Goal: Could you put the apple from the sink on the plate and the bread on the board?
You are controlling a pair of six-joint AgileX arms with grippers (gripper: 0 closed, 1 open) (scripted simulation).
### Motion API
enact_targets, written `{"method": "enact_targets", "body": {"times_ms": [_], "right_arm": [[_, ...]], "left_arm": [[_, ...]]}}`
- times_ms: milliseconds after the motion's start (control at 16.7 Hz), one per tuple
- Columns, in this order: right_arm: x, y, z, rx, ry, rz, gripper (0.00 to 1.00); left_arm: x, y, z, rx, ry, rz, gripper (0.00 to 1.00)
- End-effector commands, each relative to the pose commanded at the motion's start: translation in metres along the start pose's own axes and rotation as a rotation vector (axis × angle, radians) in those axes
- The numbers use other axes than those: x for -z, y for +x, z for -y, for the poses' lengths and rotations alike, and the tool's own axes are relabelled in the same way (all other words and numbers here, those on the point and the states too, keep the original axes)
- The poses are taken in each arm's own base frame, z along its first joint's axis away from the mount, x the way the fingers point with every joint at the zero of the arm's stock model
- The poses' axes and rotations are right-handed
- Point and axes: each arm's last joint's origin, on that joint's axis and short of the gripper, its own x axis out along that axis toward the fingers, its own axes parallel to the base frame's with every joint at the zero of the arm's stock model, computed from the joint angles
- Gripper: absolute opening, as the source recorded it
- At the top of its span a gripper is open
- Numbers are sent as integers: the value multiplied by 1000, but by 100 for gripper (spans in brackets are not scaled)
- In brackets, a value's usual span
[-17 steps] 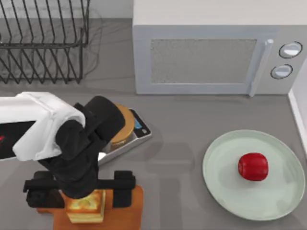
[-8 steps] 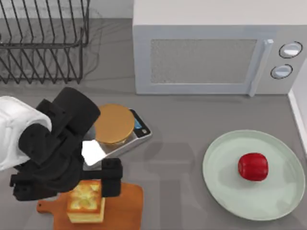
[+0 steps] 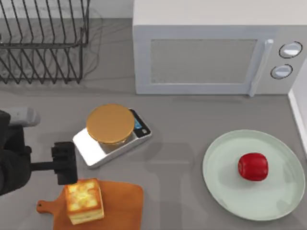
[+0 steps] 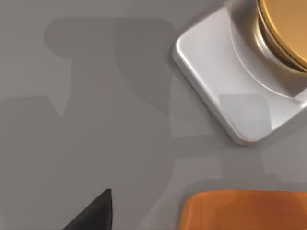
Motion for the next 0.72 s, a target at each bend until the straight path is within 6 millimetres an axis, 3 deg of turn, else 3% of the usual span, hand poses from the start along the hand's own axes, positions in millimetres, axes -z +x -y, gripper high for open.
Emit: {"method": "enact_targets", "body": {"times_ms": [360, 720], "right_arm": [[0, 0, 0, 0, 0, 0, 100], [0, 0, 0, 0, 0, 0, 100]], "left_arm": [[29, -26, -37, -29, 78, 502, 100], [50, -30, -56, -146, 164, 860, 100]]}}
